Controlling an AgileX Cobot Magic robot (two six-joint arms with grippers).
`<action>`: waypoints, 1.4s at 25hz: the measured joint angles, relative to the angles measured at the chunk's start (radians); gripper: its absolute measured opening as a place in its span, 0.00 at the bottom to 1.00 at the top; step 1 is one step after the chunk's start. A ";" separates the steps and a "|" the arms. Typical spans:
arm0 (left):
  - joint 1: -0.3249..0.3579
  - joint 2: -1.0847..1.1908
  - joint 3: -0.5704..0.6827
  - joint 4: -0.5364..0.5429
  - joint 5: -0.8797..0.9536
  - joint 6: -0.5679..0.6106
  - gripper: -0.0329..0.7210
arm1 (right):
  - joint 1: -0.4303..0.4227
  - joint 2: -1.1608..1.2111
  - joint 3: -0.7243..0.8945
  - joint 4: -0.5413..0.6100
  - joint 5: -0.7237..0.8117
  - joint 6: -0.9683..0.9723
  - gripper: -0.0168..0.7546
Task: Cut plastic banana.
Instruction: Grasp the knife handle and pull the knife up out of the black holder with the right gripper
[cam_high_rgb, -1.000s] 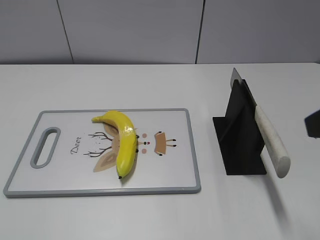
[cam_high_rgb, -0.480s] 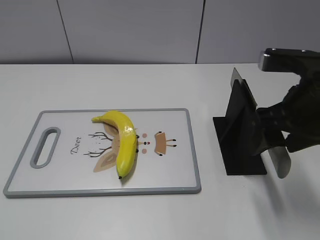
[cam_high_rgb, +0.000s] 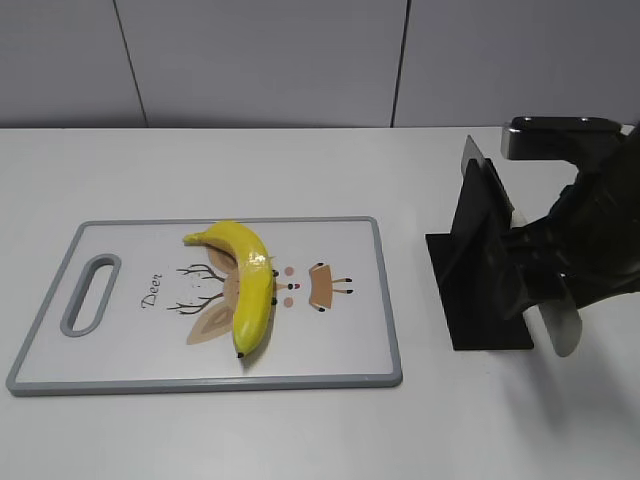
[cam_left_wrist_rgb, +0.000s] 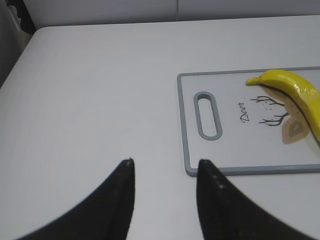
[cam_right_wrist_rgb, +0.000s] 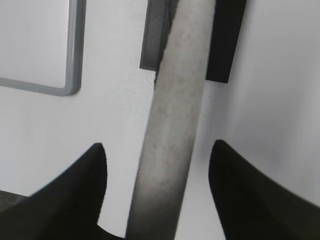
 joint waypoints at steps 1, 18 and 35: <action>0.000 0.000 0.000 0.000 0.000 0.000 0.56 | 0.000 0.000 0.000 0.000 -0.005 0.001 0.64; 0.000 0.000 0.000 0.000 0.000 0.000 0.56 | 0.000 0.057 0.000 0.003 0.002 0.024 0.24; 0.000 0.000 0.000 0.000 0.000 0.000 0.56 | -0.001 -0.061 0.000 -0.003 0.002 0.050 0.25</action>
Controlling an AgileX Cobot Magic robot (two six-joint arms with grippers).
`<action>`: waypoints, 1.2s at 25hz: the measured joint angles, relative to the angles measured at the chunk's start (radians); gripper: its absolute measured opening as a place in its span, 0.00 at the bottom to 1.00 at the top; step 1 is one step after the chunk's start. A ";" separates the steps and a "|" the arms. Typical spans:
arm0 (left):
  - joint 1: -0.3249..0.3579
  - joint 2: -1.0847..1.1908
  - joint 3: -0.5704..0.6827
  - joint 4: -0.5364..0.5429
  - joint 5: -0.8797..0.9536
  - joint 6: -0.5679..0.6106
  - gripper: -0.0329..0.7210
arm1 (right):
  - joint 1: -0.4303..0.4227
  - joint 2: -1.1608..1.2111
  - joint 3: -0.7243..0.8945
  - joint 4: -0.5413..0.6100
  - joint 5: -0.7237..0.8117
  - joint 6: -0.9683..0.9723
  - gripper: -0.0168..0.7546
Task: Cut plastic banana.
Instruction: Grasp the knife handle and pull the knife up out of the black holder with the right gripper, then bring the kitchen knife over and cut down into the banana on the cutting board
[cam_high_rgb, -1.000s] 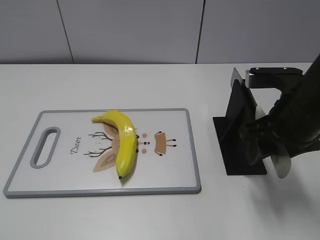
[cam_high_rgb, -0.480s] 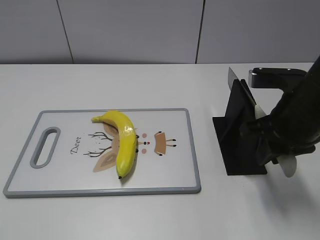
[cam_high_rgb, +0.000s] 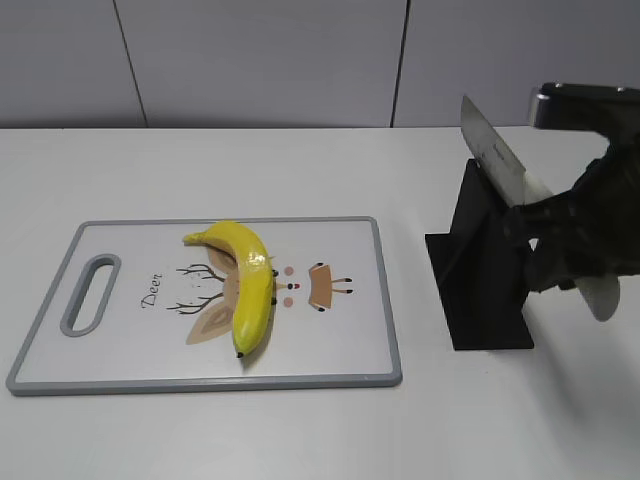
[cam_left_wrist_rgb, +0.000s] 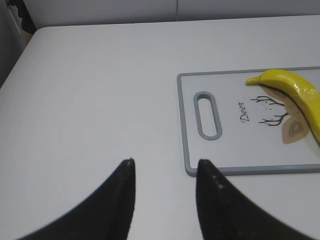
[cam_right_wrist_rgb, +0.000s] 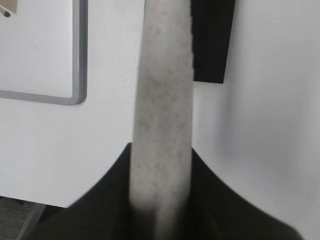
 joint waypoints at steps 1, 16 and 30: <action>0.000 0.000 0.000 0.000 0.000 0.000 0.56 | 0.000 -0.022 0.000 -0.007 -0.007 0.000 0.25; 0.000 0.057 -0.070 0.003 -0.060 0.004 0.69 | 0.002 -0.234 -0.043 -0.069 -0.028 -0.148 0.24; -0.001 0.683 -0.402 -0.146 -0.219 0.311 0.84 | 0.002 0.124 -0.528 -0.061 0.179 -0.533 0.24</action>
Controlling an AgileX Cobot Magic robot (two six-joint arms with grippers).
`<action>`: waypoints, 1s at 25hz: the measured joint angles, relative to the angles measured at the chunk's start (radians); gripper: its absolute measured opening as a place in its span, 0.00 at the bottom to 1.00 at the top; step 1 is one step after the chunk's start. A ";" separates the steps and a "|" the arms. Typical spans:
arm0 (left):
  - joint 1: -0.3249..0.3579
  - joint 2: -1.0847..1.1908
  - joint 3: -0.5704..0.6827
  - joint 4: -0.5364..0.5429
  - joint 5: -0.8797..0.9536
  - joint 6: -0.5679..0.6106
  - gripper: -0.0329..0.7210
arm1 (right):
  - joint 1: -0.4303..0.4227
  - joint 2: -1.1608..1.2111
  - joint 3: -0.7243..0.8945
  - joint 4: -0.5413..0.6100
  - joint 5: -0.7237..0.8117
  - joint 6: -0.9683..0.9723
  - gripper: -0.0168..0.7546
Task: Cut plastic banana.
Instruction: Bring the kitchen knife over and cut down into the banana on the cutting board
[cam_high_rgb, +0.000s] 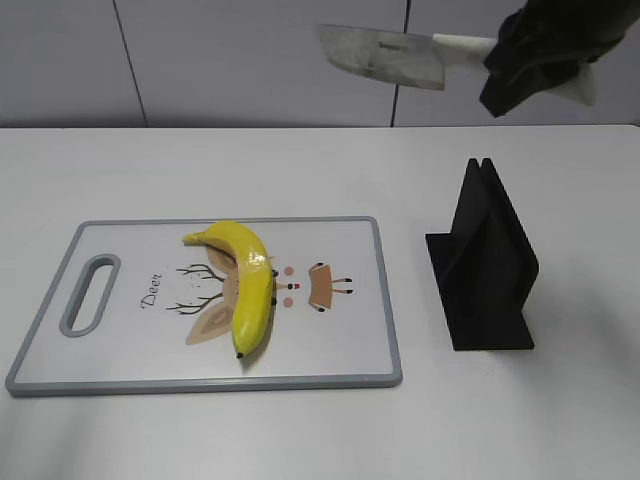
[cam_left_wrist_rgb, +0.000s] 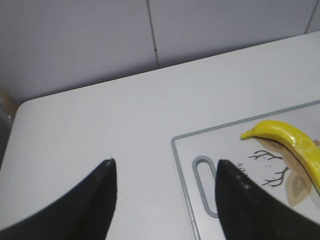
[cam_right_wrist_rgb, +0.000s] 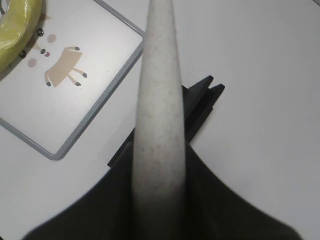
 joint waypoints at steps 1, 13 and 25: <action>-0.002 0.051 -0.031 -0.027 0.001 0.055 0.84 | 0.000 0.034 -0.033 0.017 0.016 -0.034 0.24; -0.213 0.574 -0.451 -0.138 0.182 0.538 0.83 | 0.000 0.303 -0.306 0.300 0.152 -0.637 0.24; -0.402 0.983 -0.629 -0.026 0.247 0.694 0.81 | 0.000 0.367 -0.328 0.398 0.160 -0.849 0.24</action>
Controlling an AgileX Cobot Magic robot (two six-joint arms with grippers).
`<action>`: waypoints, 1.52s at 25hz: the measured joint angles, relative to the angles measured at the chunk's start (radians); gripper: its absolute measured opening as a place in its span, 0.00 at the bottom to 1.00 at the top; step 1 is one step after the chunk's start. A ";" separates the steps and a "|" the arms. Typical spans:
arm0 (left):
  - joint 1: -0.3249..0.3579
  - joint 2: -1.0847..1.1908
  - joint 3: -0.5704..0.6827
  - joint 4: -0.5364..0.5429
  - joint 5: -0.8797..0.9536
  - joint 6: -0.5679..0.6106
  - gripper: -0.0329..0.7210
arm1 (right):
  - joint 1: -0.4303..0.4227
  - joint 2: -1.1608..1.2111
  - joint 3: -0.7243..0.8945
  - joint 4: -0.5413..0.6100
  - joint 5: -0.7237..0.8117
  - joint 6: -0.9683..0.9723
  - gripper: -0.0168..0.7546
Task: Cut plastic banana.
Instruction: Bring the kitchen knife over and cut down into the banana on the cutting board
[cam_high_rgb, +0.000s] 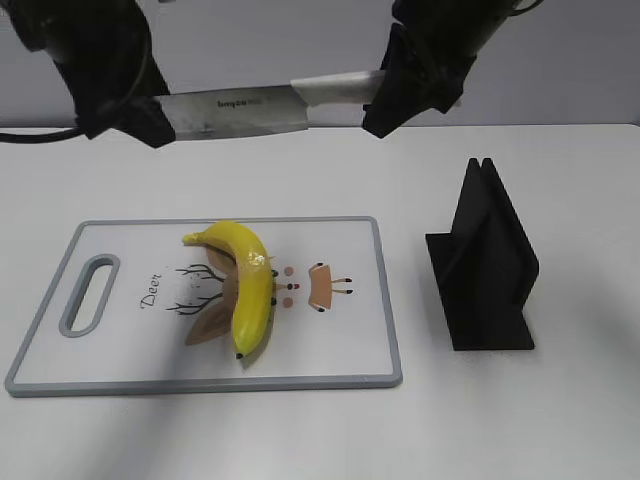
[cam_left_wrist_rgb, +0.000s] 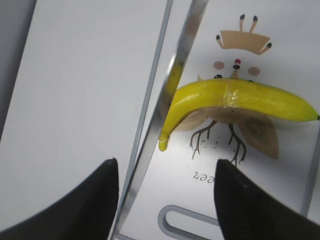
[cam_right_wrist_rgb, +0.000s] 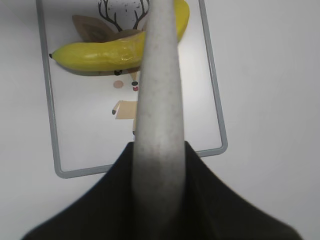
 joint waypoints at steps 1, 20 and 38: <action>0.000 0.017 0.000 0.005 -0.005 0.001 0.81 | 0.000 0.000 0.000 0.005 0.000 -0.001 0.24; 0.005 0.054 -0.005 0.012 0.015 -0.001 0.09 | 0.002 0.009 -0.002 0.010 0.014 -0.002 0.25; -0.008 0.294 0.299 -0.046 -0.316 -0.061 0.09 | 0.010 0.353 0.071 -0.072 -0.035 0.060 0.32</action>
